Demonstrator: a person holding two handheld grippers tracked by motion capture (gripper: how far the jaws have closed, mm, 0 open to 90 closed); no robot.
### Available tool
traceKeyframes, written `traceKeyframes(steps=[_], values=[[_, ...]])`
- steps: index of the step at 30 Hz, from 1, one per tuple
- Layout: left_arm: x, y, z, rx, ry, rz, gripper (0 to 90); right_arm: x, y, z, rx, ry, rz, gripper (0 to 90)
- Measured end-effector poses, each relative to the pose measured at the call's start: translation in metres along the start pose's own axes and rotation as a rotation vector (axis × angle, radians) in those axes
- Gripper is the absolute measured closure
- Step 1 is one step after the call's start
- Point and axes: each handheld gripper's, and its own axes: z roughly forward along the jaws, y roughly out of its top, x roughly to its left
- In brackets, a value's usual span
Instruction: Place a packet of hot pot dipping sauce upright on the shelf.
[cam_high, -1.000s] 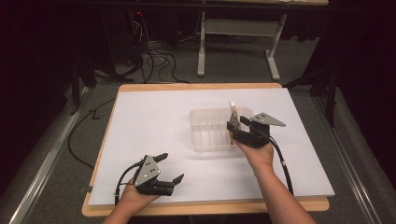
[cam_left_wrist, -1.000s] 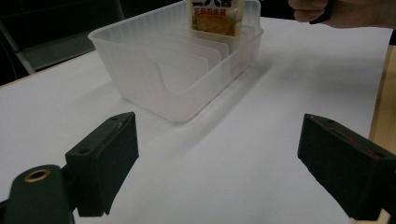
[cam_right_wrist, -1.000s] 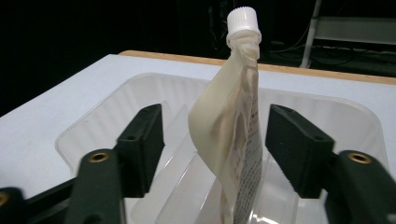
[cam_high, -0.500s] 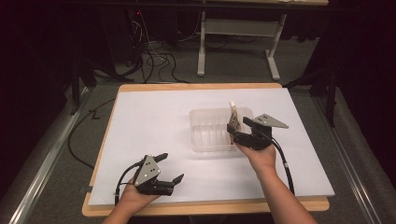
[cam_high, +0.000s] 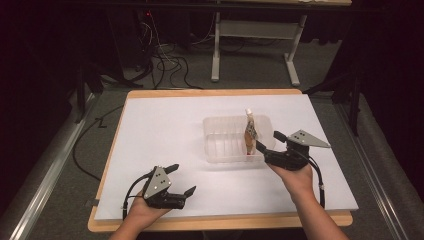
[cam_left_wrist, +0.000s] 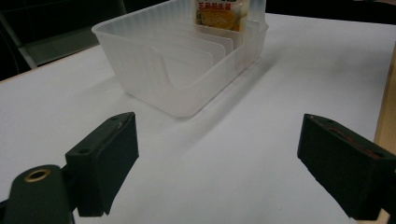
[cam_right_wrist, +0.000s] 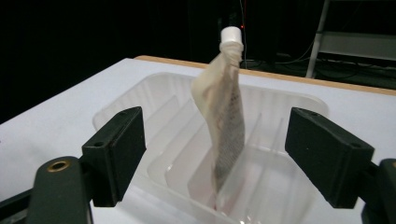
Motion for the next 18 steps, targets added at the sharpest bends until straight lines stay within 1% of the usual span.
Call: traceKeyframes(steps=[4, 7, 8, 9, 11, 14, 16, 18], values=[[0.000, 0.000, 0.000, 0.003, 0.002, -0.004, 13.2, -0.008, -0.008, -0.016, 0.006, -0.012, -0.015, 18.4], [0.001, -0.001, 0.001, 0.004, 0.001, -0.014, 13.3, -0.012, -0.015, -0.029, 0.034, -0.023, -0.047, 17.5], [0.001, -0.001, 0.001, 0.004, 0.001, -0.014, 13.3, -0.012, -0.015, -0.029, 0.034, -0.023, -0.047, 17.5], [0.001, -0.001, 0.001, 0.006, 0.001, -0.017, 13.3, -0.015, -0.022, -0.038, 0.038, -0.036, -0.061, 16.1], [0.000, -0.001, 0.001, 0.008, 0.001, -0.016, 13.3, -0.016, -0.029, -0.044, 0.037, -0.049, -0.067, 15.4], [0.000, -0.002, 0.002, 0.010, 0.003, -0.017, 13.3, -0.020, -0.040, -0.055, 0.036, -0.068, -0.066, 15.3], [-0.002, -0.002, 0.003, 0.013, -0.001, -0.017, 13.3, -0.022, -0.047, -0.061, 0.036, -0.079, -0.052, 15.3], [-0.003, -0.002, 0.004, 0.018, 0.000, -0.011, 13.3, -0.026, -0.056, -0.069, 0.039, -0.092, -0.051, 15.5]])
